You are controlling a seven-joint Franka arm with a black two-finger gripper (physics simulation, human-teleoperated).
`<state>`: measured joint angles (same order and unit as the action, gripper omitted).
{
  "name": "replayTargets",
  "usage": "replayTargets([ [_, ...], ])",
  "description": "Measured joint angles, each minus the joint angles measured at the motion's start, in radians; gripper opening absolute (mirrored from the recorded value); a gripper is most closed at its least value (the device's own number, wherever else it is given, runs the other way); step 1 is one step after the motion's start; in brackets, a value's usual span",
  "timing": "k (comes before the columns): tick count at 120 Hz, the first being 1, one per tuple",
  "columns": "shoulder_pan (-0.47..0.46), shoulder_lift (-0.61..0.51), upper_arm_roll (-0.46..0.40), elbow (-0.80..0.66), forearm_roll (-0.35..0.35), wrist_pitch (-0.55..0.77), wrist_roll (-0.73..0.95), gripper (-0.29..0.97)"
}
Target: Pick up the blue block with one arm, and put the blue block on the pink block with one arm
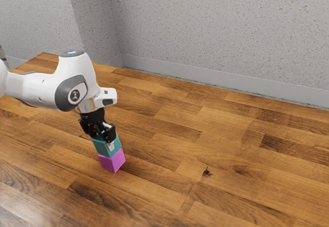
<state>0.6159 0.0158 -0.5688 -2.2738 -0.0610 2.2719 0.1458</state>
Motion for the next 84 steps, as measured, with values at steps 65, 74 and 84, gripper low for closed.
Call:
replayTargets([
  [65, -0.005, 0.015, 0.001, 0.001, 0.008, 0.027, -0.027, 0.29],
  [74, -0.021, 0.018, 0.002, 0.001, 0.010, 0.028, -0.030, 0.29],
  [84, -0.032, 0.018, 0.002, 0.001, 0.012, 0.029, -0.032, 0.28],
])
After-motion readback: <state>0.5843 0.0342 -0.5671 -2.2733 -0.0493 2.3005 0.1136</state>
